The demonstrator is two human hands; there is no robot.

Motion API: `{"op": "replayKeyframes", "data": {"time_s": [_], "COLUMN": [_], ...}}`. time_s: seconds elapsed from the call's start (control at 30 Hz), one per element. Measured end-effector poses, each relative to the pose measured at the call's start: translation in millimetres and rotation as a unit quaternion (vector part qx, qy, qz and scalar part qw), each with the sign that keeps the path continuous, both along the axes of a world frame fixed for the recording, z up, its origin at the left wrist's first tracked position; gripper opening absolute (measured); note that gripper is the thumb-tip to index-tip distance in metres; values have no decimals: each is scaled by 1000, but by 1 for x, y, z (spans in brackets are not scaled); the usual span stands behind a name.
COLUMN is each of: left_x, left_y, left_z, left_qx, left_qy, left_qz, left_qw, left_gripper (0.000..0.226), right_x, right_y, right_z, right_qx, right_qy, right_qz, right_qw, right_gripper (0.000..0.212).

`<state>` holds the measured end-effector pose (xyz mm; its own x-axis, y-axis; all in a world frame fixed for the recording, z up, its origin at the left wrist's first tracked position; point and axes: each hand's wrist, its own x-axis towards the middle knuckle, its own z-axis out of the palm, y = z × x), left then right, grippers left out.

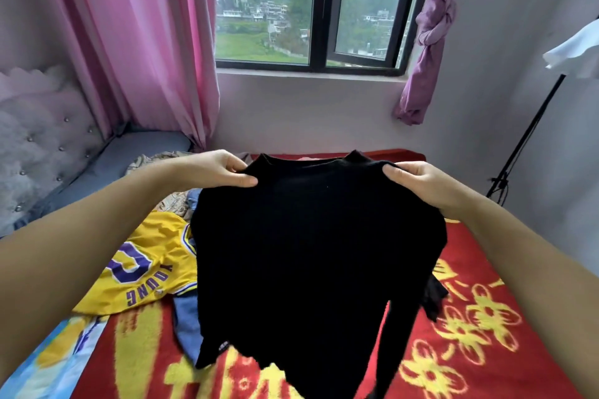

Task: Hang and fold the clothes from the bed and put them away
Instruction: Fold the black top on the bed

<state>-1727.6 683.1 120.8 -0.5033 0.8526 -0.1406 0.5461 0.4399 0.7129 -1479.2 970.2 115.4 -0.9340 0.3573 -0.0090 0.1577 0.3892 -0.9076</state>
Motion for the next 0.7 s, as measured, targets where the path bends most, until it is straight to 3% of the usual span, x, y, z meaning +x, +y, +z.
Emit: {"op": "replayKeyframes", "data": {"time_s": [0.07,0.13,0.17,0.23,0.33,0.5,0.57,0.63,0.67,0.7], "left_x": [7,26,35,55,90,112,116,113,109,103], "left_y": [11,29,39,60,86,87,79,73,70,68], "left_z": [-6,-13,-15,-15,-3,19,20,19,21,25], "left_qx": [-48,-28,9,106,186,223,211,203,196,178], "left_qy": [115,142,102,-70,-281,-392,-299,5,196,351], "left_qz": [62,142,180,222,230,204,153,111,97,64], "left_qw": [990,979,978,967,913,869,918,973,956,917], "left_gripper": [45,41,39,33,27,29,25,26,35,51], "right_x": [-13,-31,-39,-54,-67,-54,-48,-44,-43,-42], "right_y": [-2,-10,-16,-36,-74,-100,-93,-88,-87,-86], "right_z": [-3,-6,-7,-7,-11,-10,-6,0,2,4], "right_qx": [94,164,175,183,167,155,204,222,203,179], "right_qy": [-38,-27,-10,14,52,56,45,41,44,48], "right_qz": [-30,-113,-151,-184,-121,0,2,-13,-14,-13], "right_qw": [994,980,973,966,977,986,978,974,978,983], "right_gripper": [32,35,38,39,35,41,42,42,42,40]}}
